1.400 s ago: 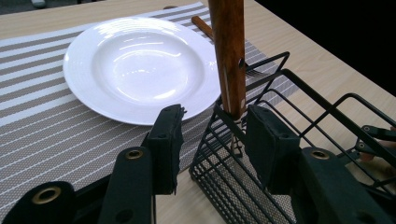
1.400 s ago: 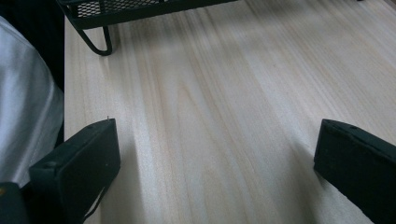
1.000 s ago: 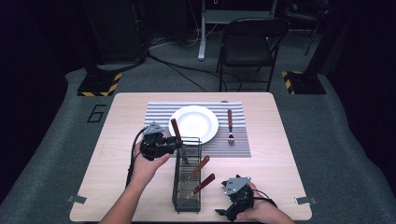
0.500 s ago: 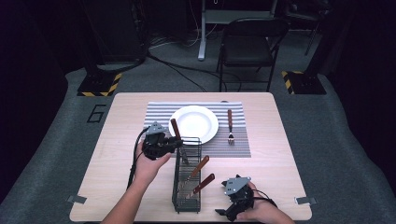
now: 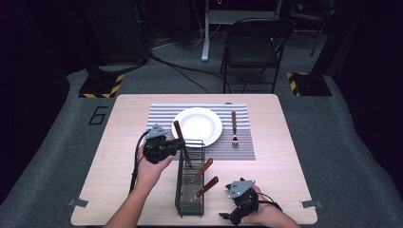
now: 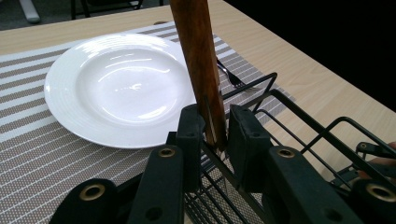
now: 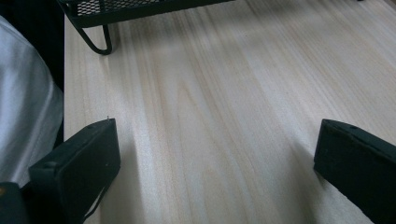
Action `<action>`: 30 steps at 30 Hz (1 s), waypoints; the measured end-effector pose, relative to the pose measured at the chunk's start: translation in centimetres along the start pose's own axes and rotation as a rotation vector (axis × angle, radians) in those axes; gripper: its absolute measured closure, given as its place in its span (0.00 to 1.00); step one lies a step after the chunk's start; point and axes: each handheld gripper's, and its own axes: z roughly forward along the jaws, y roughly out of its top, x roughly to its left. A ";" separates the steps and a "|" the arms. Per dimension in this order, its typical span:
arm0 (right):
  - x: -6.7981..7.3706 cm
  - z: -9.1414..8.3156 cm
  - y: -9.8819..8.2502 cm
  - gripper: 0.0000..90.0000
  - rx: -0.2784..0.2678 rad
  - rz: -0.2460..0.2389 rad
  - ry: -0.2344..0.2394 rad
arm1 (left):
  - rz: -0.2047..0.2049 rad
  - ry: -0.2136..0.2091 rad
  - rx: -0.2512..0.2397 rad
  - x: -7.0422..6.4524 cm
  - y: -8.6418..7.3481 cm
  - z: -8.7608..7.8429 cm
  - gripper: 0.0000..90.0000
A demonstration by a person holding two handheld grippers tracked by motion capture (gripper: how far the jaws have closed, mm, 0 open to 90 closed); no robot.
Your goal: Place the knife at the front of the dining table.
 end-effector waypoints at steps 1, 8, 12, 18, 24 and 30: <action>0.0 0.0 0.0 0.00 -0.001 0.000 -0.001 | 0.000 0.000 0.000 0.0 0.0 0.0 0.84; 0.0 0.0 0.0 0.00 0.001 -0.003 -0.002 | 0.015 0.002 -0.020 -0.7 -0.3 -0.3 0.85; 0.0 0.0 0.0 0.00 0.001 -0.004 -0.002 | 0.034 0.001 -0.037 -1.4 -0.5 -0.5 0.86; 0.0 0.0 0.0 0.00 0.000 -0.001 0.001 | 0.040 -0.025 -0.051 -2.4 -0.6 -0.3 0.89; 0.0 0.0 0.0 0.00 0.000 -0.001 0.001 | 0.058 -0.022 -0.045 -2.9 -0.4 -0.1 0.89; -0.1 0.0 0.0 0.00 0.000 -0.006 -0.002 | 0.067 -0.025 -0.039 -3.0 0.0 -0.2 0.89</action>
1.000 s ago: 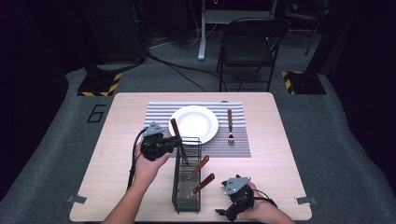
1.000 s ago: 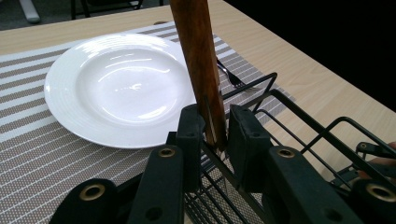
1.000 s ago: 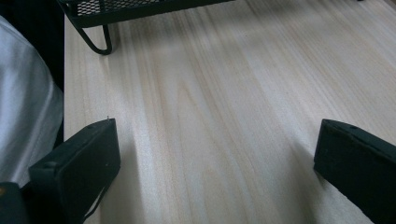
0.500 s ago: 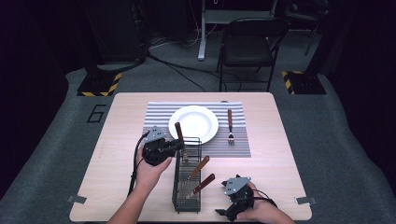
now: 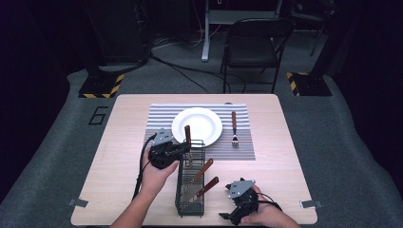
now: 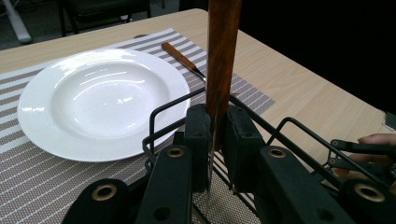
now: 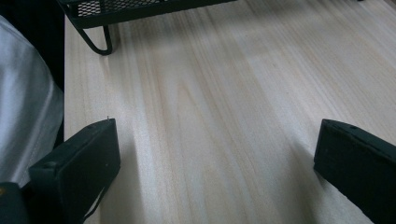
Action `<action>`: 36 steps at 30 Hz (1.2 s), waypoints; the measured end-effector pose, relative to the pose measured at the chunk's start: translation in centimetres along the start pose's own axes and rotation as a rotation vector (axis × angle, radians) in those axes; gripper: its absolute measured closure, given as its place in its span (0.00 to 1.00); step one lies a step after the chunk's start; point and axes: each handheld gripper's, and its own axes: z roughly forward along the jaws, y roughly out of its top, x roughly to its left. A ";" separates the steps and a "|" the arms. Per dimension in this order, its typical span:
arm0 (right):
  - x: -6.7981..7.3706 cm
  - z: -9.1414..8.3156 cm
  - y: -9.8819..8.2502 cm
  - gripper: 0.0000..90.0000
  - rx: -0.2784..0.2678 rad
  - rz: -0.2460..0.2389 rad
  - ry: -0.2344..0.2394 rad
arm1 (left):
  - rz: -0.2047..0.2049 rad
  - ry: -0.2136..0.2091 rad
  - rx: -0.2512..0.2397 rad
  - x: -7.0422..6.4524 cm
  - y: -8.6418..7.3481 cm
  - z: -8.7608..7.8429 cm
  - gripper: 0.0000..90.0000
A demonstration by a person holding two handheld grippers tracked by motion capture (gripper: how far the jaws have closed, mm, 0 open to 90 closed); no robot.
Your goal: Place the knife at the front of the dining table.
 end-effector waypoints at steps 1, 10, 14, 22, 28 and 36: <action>0.0 0.0 0.0 0.00 0.000 0.000 0.000 | -0.002 0.001 -0.001 0.0 0.2 -0.1 0.89; 0.0 0.0 0.0 0.00 0.001 0.002 0.000 | 0.004 0.001 -0.011 0.0 1.7 -1.4 0.89; 0.0 0.0 0.0 0.00 0.001 0.000 0.000 | 0.018 0.001 -0.015 0.0 2.6 -1.8 0.89; 0.0 0.0 0.0 0.00 0.001 0.001 -0.001 | 0.024 0.002 -0.027 0.0 4.0 -2.8 0.89; 0.0 0.0 0.0 0.00 0.002 0.002 -0.001 | 0.032 0.006 -0.026 0.1 4.9 -3.5 0.89; 0.0 0.0 0.0 0.00 0.002 0.002 -0.001 | 0.039 0.011 -0.045 -0.1 6.1 -4.6 0.89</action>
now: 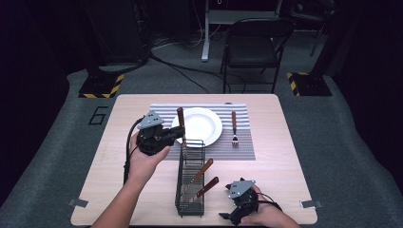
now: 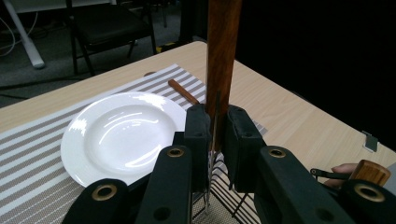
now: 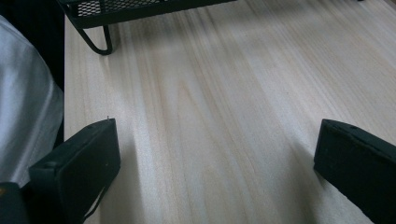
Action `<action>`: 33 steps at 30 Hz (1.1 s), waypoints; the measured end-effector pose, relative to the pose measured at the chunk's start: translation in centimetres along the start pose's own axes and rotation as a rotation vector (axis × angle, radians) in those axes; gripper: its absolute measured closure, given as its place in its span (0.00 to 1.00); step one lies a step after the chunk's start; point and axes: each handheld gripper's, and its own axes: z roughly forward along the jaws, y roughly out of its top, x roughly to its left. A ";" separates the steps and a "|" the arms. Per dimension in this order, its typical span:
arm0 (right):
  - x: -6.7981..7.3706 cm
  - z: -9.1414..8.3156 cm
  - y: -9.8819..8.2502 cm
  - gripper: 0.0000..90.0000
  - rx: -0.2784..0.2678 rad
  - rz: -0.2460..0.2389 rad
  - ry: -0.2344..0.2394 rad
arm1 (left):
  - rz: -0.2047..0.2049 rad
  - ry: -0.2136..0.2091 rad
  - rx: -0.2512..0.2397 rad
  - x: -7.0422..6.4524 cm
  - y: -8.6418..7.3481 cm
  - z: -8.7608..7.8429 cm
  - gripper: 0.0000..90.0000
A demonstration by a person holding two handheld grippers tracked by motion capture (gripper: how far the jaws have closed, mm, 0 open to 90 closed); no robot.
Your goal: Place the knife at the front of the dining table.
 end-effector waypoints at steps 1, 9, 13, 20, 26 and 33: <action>0.0 0.0 0.0 0.00 0.000 0.000 0.000 | 0.002 0.002 -0.005 0.0 0.2 -0.2 0.89; 0.0 0.0 0.0 0.00 0.000 0.001 0.000 | 0.019 0.011 -0.025 0.1 1.6 -1.6 0.89; 0.0 0.0 0.0 0.00 -0.001 0.003 0.003 | 0.027 0.021 -0.038 0.3 2.1 -2.3 0.89; 0.0 0.0 0.0 0.00 -0.001 0.003 0.003 | 0.017 0.048 -0.043 1.4 2.4 -3.1 0.89; 0.0 0.0 0.0 0.00 -0.001 0.003 0.003 | 0.004 0.069 -0.034 2.4 1.9 -3.3 0.89; 0.0 0.0 0.0 0.00 -0.001 0.003 0.003 | -0.033 0.121 -0.024 4.1 0.3 -3.0 0.89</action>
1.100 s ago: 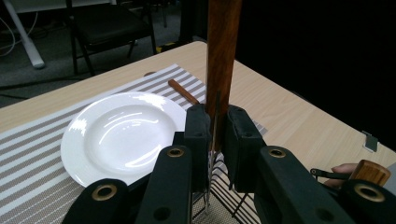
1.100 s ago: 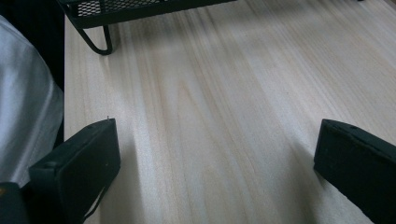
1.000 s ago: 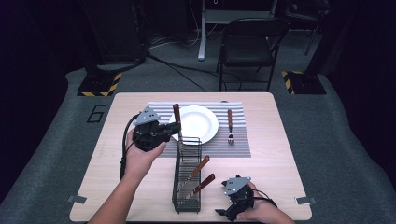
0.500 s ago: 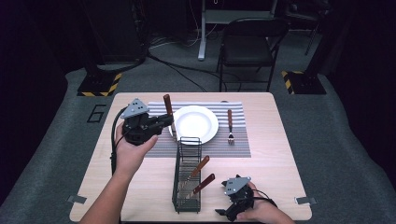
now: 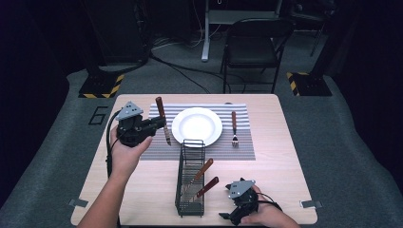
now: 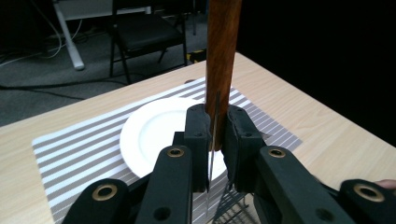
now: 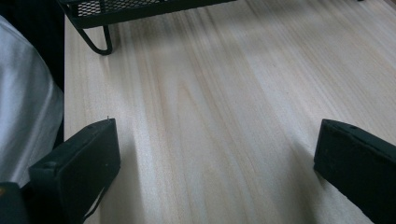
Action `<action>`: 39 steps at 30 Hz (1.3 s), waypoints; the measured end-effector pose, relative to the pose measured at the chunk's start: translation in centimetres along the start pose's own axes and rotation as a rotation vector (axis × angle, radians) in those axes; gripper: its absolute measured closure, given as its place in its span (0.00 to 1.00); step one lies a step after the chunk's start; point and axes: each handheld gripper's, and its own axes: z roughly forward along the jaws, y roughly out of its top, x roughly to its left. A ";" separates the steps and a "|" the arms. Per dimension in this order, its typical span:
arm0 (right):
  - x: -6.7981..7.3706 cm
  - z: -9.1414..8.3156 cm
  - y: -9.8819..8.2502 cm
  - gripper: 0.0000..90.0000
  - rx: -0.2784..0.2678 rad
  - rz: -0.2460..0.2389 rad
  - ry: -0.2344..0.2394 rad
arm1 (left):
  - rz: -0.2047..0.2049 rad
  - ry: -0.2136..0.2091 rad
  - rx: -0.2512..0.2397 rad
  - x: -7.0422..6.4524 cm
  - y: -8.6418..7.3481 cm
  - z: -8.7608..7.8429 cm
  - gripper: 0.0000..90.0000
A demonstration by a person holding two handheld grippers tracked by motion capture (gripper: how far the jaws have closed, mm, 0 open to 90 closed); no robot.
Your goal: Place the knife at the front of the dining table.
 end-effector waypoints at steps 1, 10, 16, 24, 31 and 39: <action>0.0 0.0 0.0 0.00 -0.001 0.001 -0.001 | -0.007 0.002 0.000 0.2 -0.2 0.1 0.89; 0.0 0.0 0.0 0.00 0.000 0.000 0.000 | -0.051 0.059 0.034 2.8 -2.2 1.3 0.90; 0.0 0.0 0.0 0.00 0.000 0.000 0.000 | -0.082 0.096 0.039 4.1 -3.2 1.9 0.90; 0.0 0.0 0.0 0.00 0.000 0.000 0.000 | -0.103 0.134 0.045 5.6 -4.4 2.8 0.90; 0.0 0.0 0.0 0.00 0.000 0.000 0.000 | -0.133 0.165 0.085 6.8 -6.1 4.2 0.90; 0.0 0.0 0.0 0.00 0.000 0.000 0.000 | -0.157 0.184 0.123 7.6 -7.4 5.2 0.90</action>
